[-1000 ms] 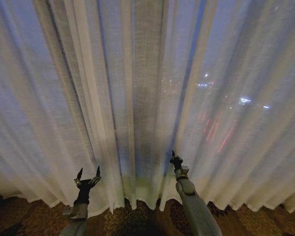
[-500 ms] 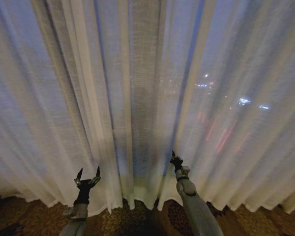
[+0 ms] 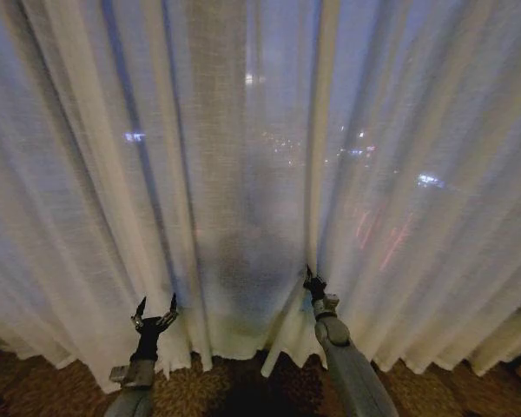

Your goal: Open the curtains by pulling them apart, changing their state from closed to fully open.

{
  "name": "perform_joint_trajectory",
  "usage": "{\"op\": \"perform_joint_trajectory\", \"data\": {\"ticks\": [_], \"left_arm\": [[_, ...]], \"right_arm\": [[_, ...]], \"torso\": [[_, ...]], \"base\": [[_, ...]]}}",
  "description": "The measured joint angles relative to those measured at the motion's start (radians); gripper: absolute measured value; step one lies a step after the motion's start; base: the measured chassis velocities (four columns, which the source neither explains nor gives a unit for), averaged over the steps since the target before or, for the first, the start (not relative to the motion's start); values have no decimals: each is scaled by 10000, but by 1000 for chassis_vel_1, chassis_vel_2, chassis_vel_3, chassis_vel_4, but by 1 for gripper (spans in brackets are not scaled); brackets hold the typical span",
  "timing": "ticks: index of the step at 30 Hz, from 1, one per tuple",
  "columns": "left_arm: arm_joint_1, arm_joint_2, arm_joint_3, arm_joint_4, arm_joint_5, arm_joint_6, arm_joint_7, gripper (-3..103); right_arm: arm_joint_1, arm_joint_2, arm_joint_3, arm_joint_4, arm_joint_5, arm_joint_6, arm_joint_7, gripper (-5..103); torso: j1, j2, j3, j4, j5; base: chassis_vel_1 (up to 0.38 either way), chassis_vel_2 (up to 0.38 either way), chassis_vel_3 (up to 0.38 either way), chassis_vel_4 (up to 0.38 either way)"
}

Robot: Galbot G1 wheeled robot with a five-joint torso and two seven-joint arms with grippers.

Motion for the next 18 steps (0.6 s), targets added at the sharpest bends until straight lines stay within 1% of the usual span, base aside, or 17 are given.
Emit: {"op": "perform_joint_trajectory", "data": {"ticks": [5, 6, 12, 18], "left_arm": [[0, 0, 0, 0, 0, 0, 0, 100], [0, 0, 0, 0, 0, 0, 0, 100], [0, 0, 0, 0, 0, 0, 0, 100], [0, 0, 0, 0, 0, 0, 0, 100]], "right_arm": [[-39, -30, 20, 13, 24, 29, -27, 0], [-62, -50, 38, 18, 37, 41, -31, 0], [-119, -125, 84, 51, 172, 48, -32, 0], [-191, -212, 118, 94, 250, 52, -35, 0]], "torso": [[1, -1, 1, 0, -2], [1, -1, 0, 0, 4], [-2, 1, -1, 0, -3], [-1, 0, 0, -1, -1]], "base": [[-358, -355, 358, 347], [-378, -351, 369, 359], [-382, -375, 374, 370], [-327, -338, 322, 334]]}}
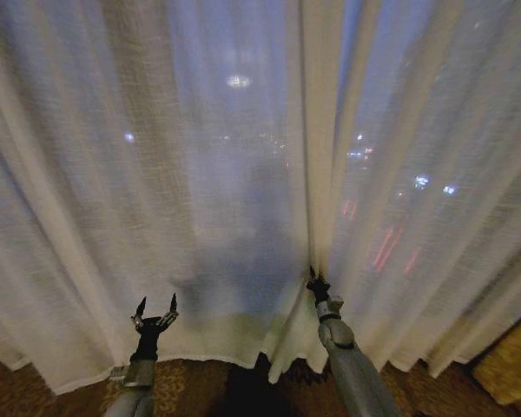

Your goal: Open the curtains by pulling them apart, changing their state from closed to fully open.

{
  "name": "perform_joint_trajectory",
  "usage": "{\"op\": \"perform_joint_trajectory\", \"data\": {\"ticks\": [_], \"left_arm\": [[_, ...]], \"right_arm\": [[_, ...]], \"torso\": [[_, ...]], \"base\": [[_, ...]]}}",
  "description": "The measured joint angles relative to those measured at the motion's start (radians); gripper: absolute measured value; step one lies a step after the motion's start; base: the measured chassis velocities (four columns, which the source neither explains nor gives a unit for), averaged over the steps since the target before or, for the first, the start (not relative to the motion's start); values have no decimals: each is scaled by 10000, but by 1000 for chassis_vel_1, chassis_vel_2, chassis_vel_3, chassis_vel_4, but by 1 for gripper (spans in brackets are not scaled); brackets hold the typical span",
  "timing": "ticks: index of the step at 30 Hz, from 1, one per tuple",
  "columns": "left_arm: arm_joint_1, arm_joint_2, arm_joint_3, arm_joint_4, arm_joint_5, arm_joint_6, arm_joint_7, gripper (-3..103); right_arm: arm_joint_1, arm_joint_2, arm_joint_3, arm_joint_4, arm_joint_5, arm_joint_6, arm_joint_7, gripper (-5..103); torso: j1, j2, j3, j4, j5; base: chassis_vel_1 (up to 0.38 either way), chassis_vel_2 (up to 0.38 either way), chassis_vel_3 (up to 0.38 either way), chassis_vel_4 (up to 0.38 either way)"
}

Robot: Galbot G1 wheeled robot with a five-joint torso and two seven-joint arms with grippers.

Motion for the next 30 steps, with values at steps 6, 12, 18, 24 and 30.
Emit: {"op": "perform_joint_trajectory", "data": {"ticks": [6, 12, 18, 24, 30], "left_arm": [[0, 0, 0, 0, 0, 0, 0, 100], [0, 0, 0, 0, 0, 0, 0, 100], [0, 0, 0, 0, 0, 0, 0, 100], [0, 0, 0, 0, 0, 0, 0, 100], [0, 0, 0, 0, 0, 0, 0, 100]], "right_arm": [[-51, -14, 7, 25, 8, 2, -20, 0], [-68, -17, 9, 51, 11, 7, -29, 0], [-84, -18, 10, 83, 20, 7, -29, 0], [-116, -61, 29, 134, 62, 7, -23, 0], [-168, -125, 85, 178, 131, 2, 43, 0]], "torso": [[1, 0, 1, 0, 2], [1, 0, 1, -1, -1], [2, 0, 1, -1, 1], [2, 0, 1, 0, -1], [2, -1, 1, 0, -1]], "base": [[-354, -347, 370, 344], [-365, -368, 371, 354], [-365, -345, 355, 354], [-348, -363, 338, 354], [-353, -349, 350, 348]]}}
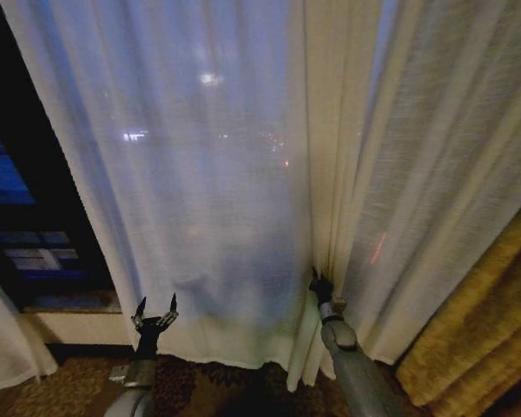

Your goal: Open the curtains by pulling them apart, changing their state from closed to fully open.

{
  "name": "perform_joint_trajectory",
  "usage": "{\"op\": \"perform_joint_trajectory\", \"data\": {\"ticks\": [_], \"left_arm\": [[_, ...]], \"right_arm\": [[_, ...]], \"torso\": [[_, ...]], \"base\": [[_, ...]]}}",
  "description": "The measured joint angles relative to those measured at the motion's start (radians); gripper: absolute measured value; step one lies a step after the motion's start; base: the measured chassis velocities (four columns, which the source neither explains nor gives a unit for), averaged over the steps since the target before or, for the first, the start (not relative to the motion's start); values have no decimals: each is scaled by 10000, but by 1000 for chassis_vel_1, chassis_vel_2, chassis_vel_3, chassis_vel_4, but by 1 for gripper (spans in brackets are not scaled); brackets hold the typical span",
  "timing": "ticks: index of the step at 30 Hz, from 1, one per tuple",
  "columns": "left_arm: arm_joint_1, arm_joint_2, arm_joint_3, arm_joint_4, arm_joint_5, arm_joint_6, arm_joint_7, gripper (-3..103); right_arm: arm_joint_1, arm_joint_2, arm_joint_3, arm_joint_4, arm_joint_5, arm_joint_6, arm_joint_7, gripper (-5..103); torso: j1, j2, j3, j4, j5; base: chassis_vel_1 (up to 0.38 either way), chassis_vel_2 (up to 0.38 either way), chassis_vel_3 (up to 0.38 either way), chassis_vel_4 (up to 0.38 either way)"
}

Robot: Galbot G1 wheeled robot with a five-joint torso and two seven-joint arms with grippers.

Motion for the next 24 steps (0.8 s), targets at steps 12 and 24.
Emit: {"op": "perform_joint_trajectory", "data": {"ticks": [12, 24], "left_arm": [[0, 0, 0, 0, 0, 0, 0, 100], [0, 0, 0, 0, 0, 0, 0, 100]], "right_arm": [[-89, -63, 18, 152, 157, -22, 59, 0], [-153, -46, 42, 132, 84, 298, 118, 0]], "torso": [[-1, 0, 0, 1, 2], [-1, 0, 0, -1, 4]], "base": [[-353, -354, 353, 352], [-343, -357, 352, 354]]}}
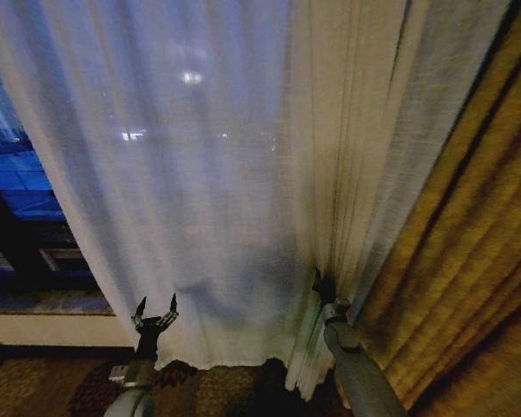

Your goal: Open the curtains by pulling them apart, changing their state from closed to fully open.

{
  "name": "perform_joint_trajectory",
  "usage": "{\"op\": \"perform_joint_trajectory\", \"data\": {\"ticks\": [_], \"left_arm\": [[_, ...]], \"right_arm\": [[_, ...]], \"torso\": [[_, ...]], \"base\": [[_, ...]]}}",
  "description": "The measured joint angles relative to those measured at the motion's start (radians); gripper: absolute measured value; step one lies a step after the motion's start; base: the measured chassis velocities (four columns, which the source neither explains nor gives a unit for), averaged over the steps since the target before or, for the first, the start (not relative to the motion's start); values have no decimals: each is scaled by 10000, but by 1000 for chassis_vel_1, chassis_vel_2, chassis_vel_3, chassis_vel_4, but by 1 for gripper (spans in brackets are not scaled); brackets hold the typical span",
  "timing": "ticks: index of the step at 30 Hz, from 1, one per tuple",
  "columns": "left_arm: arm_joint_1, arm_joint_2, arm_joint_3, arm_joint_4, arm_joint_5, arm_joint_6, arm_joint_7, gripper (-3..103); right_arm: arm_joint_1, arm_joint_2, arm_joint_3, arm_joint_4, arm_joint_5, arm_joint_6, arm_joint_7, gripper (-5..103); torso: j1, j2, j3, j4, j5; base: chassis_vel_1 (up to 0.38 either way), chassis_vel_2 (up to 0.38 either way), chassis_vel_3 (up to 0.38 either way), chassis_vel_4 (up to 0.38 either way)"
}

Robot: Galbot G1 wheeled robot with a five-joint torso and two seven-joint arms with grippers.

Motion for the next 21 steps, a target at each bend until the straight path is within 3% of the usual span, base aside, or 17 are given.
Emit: {"op": "perform_joint_trajectory", "data": {"ticks": [8, 15, 21], "left_arm": [[0, -2, 3, -1, 0, 0, 2, 100], [0, 2, -4, 0, 0, 0, 0, 100], [0, 3, -9, 0, 0, 0, -2, 100]], "right_arm": [[15, 49, -11, 4, -284, 180, -25, 0], [-19, 23, -11, 5, -374, 180, -24, 0], [-44, -2, -12, 6, -424, 177, 34, 0]], "torso": [[1, 0, 1, -3, 4], [0, 0, 0, 4, -12], [0, 0, 0, 4, -4]], "base": [[-242, -247, 266, 235], [-13, -51, 26, 13], [40, 54, -37, -31]]}}
